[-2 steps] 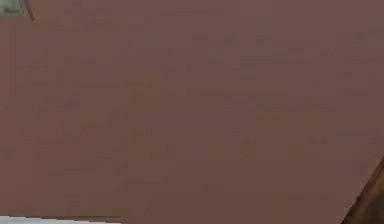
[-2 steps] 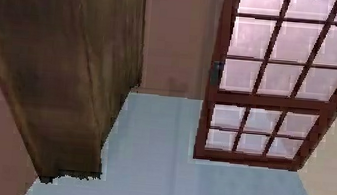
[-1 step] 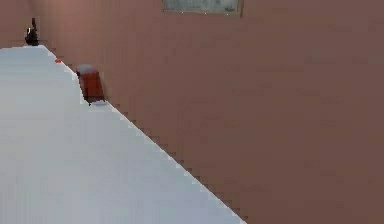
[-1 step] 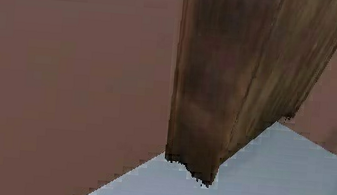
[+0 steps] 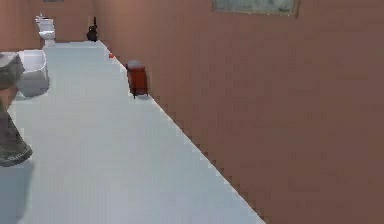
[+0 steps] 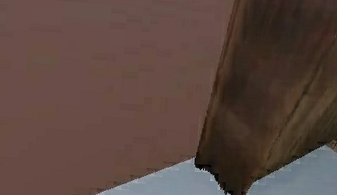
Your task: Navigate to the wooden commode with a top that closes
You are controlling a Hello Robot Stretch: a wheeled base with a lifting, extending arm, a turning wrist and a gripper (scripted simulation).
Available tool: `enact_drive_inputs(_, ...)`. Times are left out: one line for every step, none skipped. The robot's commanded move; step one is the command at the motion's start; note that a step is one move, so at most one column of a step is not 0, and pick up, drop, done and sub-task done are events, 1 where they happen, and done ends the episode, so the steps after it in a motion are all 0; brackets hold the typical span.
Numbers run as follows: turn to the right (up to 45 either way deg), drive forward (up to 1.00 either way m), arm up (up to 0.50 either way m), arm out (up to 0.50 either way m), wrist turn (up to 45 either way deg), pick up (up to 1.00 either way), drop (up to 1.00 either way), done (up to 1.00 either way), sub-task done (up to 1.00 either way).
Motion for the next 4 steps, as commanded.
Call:
enact_drive_inputs(0.0,0.9,0.0,0.0,0.0,0.0,0.0,0.0,0.0)
enact_drive_inputs(-30.0,0.0,0.0,0.0,0.0,0.0,0.0,0.0,0.0)
enact_drive_inputs(0.0,1.0,0.0,0.0,0.0,0.0,0.0,0.0,0.0)
enact_drive_inputs(0.0,1.0,0.0,0.0,0.0,0.0,0.0,0.0,0.0)
